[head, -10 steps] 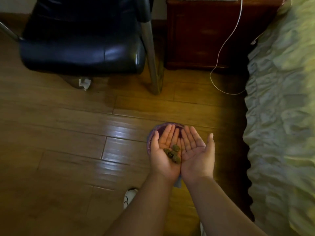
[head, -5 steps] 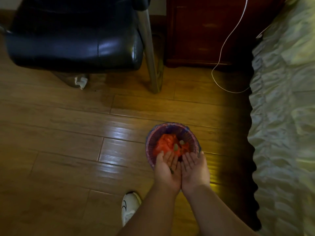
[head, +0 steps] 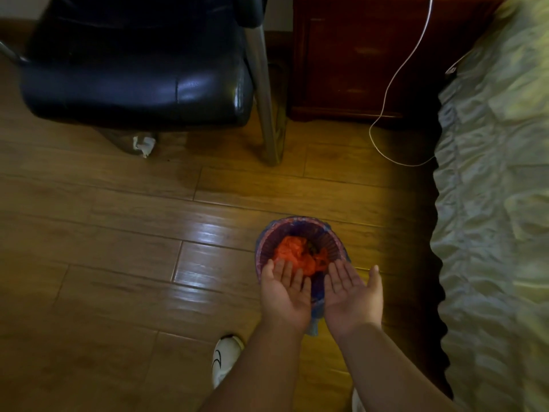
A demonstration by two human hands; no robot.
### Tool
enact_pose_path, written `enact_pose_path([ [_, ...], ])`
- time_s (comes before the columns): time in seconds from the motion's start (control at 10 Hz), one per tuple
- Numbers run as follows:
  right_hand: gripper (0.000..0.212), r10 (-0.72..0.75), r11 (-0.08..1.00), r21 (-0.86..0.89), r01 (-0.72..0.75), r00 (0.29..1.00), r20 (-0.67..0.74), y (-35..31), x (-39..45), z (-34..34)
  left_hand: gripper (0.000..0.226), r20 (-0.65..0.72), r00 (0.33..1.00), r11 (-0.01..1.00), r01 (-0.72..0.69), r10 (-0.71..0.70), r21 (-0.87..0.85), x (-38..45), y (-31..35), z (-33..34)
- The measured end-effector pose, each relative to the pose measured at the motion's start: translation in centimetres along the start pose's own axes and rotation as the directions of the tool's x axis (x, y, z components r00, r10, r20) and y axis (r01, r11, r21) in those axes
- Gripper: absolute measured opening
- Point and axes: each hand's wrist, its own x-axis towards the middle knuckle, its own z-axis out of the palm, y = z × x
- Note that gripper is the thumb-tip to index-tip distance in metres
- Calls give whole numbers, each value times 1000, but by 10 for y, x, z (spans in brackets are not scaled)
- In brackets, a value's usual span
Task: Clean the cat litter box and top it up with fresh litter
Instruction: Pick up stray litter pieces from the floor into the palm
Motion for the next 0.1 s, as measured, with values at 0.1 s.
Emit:
enact_pose_path([
  [0.1,72,1,996,91,2,999,-33,-7,-18,10,54,-6,999,999,-33,33,-1,-9,4,-1],
])
